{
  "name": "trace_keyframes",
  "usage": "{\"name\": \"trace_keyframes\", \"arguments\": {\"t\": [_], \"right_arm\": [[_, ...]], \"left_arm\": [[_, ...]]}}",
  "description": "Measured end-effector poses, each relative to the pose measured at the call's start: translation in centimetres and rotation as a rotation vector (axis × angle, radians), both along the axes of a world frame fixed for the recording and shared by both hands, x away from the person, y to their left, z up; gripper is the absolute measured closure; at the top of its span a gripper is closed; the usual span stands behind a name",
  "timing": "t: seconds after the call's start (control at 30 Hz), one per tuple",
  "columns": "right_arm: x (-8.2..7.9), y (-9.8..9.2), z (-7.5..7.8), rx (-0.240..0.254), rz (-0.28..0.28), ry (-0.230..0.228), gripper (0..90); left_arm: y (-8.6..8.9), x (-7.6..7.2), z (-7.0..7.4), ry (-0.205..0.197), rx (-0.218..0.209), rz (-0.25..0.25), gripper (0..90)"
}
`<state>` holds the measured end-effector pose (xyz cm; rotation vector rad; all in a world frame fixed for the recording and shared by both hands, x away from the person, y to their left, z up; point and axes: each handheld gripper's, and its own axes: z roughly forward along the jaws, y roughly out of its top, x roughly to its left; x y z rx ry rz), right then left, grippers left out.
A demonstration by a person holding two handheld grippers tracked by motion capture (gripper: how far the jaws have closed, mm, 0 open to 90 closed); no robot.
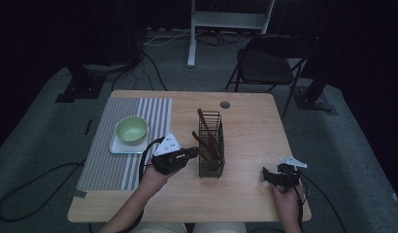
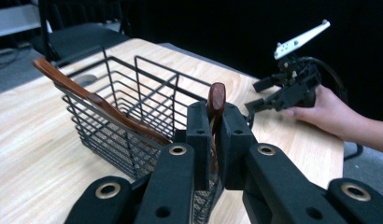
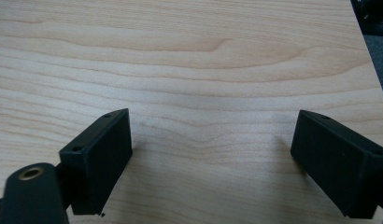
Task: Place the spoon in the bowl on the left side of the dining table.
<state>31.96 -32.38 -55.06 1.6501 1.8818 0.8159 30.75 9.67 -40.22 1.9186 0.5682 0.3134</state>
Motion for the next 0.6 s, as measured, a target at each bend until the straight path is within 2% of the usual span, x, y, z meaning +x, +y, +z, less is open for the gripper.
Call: {"name": "trace_keyframes", "arguments": {"t": [0.07, 0.1, 0.13, 0.2, 0.3, 0.47, 0.6], "right_arm": [[0.0, 0.0, 0.0, 0.0, 0.0, 0.0, 11.8], [0.0, 0.0, 0.0, 0.0, -0.001, 0.0, 11.8], [0.0, 0.0, 0.0, 0.0, -0.001, 0.0, 11.8], [0.0, 0.0, 0.0, 0.0, 0.0, 0.0, 11.8], [0.0, 0.0, 0.0, 0.0, -0.001, 0.0, 11.8], [0.0, 0.0, 0.0, 0.0, 0.0, 0.002, 11.8], [0.0, 0.0, 0.0, 0.001, -0.001, 0.001, 11.8]], "left_arm": [[0.0, -0.1, 0.2, -0.015, 0.002, 0.014, 84.5], [0.2, -0.1, 0.6, -0.014, -0.015, 0.007, 84.5], [0.3, -0.2, 0.8, -0.026, -0.015, 0.021, 84.5], [0.4, -0.1, 1.1, -0.021, -0.021, 0.009, 84.5], [0.6, -0.4, 2.0, -0.049, -0.031, 0.02, 84.6], [0.9, -0.5, 2.9, -0.056, -0.026, 0.015, 84.6], [1.5, -0.6, 3.8, -0.069, -0.047, 0.025, 84.6]]}}
